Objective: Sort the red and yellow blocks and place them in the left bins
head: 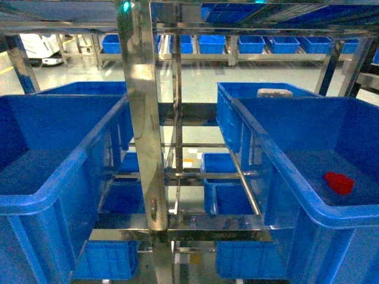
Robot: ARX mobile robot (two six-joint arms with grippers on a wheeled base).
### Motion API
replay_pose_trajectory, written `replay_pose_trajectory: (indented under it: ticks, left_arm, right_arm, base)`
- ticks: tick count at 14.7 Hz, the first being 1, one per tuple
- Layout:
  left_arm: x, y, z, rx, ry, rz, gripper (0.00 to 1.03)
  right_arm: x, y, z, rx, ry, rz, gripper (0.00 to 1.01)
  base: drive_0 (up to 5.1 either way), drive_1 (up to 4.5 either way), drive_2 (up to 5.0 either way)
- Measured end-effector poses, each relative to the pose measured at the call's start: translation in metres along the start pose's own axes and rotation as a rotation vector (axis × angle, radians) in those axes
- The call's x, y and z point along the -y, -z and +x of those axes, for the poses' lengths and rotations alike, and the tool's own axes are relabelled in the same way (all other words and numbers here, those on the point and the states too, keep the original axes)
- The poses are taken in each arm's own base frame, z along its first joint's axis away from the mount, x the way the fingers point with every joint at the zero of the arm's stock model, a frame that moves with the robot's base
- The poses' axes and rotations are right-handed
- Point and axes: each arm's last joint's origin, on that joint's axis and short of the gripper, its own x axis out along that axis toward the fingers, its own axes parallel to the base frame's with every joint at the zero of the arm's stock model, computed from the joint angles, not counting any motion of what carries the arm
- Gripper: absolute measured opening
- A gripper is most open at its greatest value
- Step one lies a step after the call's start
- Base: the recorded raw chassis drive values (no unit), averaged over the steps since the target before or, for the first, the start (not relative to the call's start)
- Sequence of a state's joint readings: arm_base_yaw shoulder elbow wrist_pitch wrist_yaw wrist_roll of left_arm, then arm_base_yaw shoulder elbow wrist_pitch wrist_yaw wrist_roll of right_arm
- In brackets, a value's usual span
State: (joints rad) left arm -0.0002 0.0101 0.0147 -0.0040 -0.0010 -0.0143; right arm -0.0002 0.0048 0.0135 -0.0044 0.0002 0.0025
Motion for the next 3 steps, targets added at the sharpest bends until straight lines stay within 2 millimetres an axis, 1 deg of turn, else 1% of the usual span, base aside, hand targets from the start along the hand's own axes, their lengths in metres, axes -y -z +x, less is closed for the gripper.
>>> replay_pose_trajectory:
  ticks: [3]
  left_arm:
    - [0.0, 0.0, 0.0, 0.0, 0.0, 0.0, 0.98]
  right_arm:
    - [0.0, 0.0, 0.0, 0.0, 0.0, 0.0, 0.98]
  base:
    - [0.0, 0.0, 0.0]
